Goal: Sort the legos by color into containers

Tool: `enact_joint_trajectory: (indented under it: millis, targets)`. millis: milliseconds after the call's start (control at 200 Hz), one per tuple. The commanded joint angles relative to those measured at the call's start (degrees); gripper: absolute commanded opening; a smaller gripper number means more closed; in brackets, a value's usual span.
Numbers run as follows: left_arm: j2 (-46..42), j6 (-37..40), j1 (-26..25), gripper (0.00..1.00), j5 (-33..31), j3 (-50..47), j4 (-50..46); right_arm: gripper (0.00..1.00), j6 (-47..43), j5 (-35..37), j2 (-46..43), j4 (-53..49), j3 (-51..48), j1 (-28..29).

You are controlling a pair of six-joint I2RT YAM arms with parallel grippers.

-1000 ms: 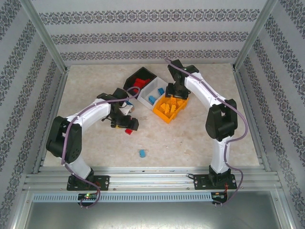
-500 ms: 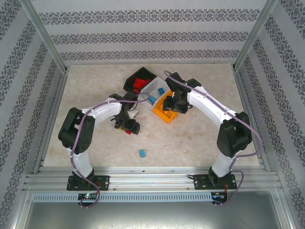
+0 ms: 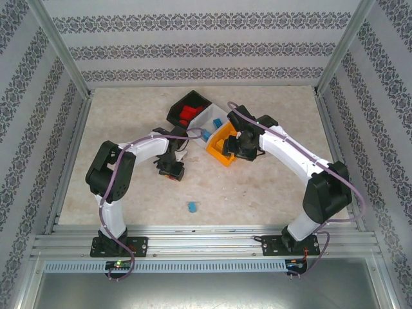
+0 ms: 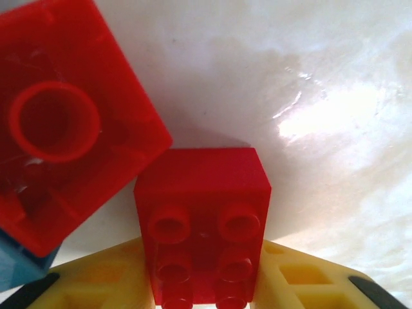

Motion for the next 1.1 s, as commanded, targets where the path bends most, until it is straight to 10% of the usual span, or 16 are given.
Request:
enact_joint_trajectory:
  millis: [0,445,1094]
  targets:
    - [-1.5,-0.4,-0.8,0.34,1.7,0.9,0.3,0.61,1.6,-0.6,-1.8,-0.3,-1.3,0.6]
    - [-9.4,-7.2,4.5,0.36,10.0,15.4,-1.6,0.61,2.8,-2.1,0.7,-2.9,1.9,0.8]
    - [20.8,-30.3,13.3,0.37,22.0,45.6,15.2,0.60,-8.1,-14.4,12.3,-2.5,10.0,0.7]
